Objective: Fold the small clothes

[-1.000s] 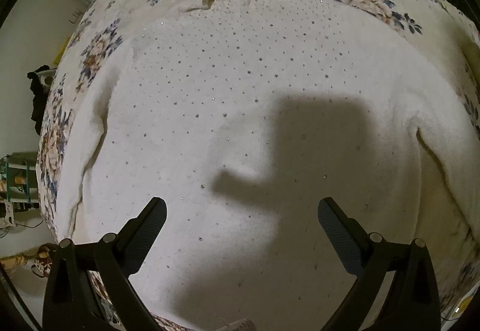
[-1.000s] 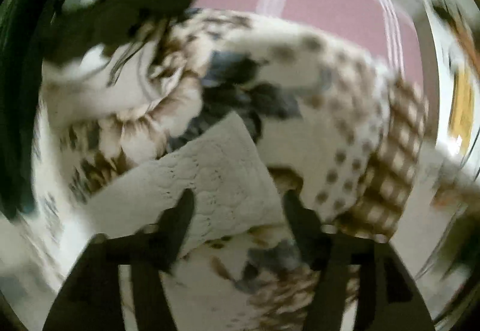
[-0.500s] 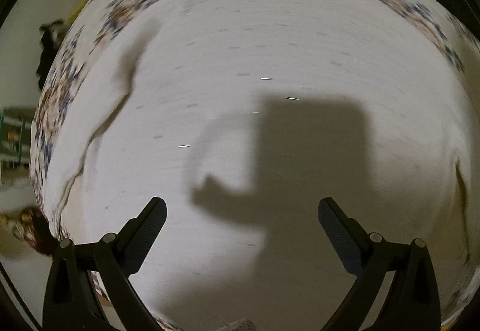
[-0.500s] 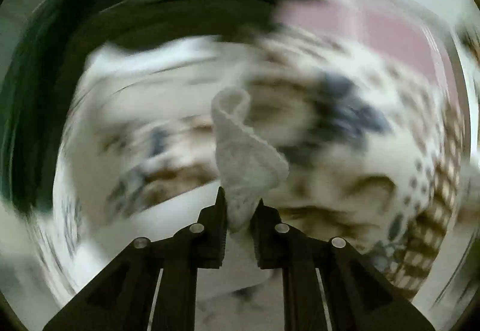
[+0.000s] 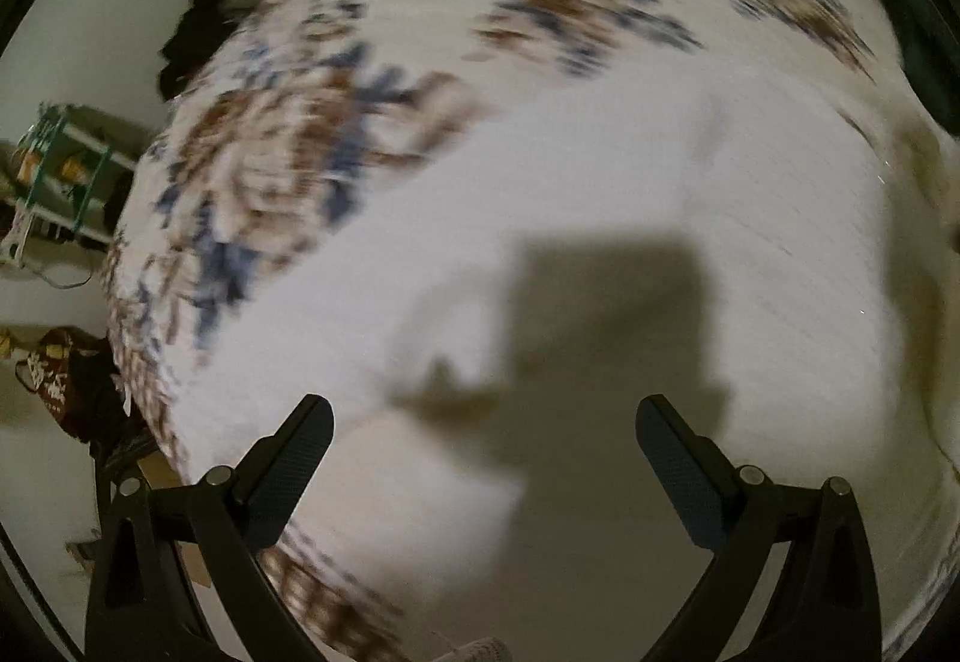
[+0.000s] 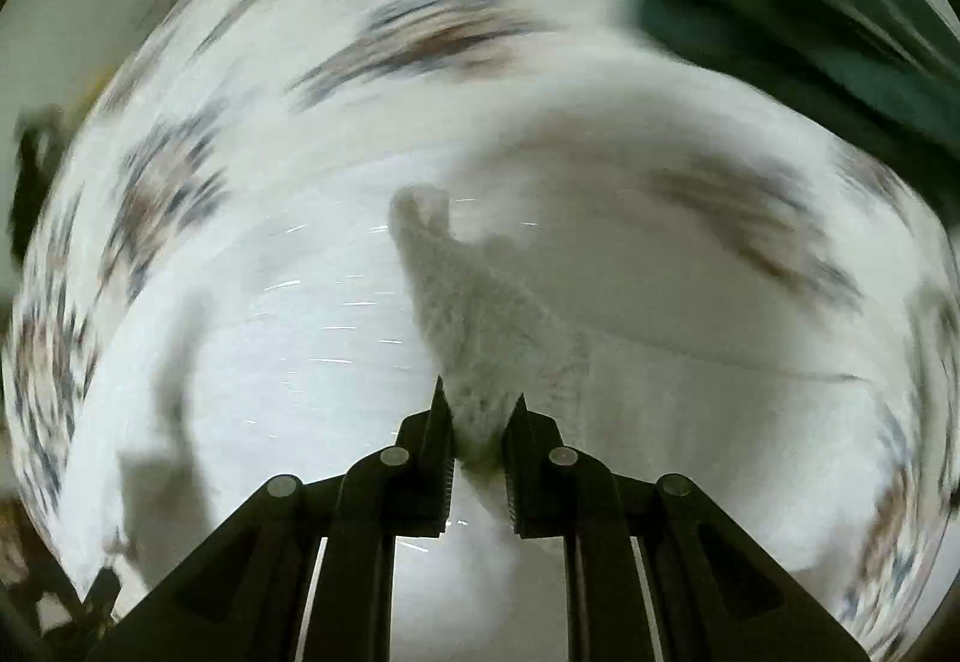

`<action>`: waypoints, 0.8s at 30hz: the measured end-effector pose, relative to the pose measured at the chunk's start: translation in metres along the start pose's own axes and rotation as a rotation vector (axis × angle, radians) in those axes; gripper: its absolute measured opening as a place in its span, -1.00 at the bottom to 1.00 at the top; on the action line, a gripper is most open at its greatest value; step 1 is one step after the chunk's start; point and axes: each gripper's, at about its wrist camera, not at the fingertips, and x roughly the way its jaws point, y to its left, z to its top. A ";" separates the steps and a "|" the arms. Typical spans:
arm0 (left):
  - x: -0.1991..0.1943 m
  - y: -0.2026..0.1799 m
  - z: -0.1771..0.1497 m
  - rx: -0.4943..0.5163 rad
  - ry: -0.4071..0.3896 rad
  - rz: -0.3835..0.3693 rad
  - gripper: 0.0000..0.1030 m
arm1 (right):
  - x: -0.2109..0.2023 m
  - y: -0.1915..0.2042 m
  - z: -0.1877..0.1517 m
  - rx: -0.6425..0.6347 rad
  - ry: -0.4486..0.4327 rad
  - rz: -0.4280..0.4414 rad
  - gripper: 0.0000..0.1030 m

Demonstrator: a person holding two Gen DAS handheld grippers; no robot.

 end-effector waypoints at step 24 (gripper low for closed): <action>0.132 0.279 -0.063 -0.633 0.224 -0.348 0.99 | 0.020 0.034 -0.100 0.313 0.307 0.065 0.36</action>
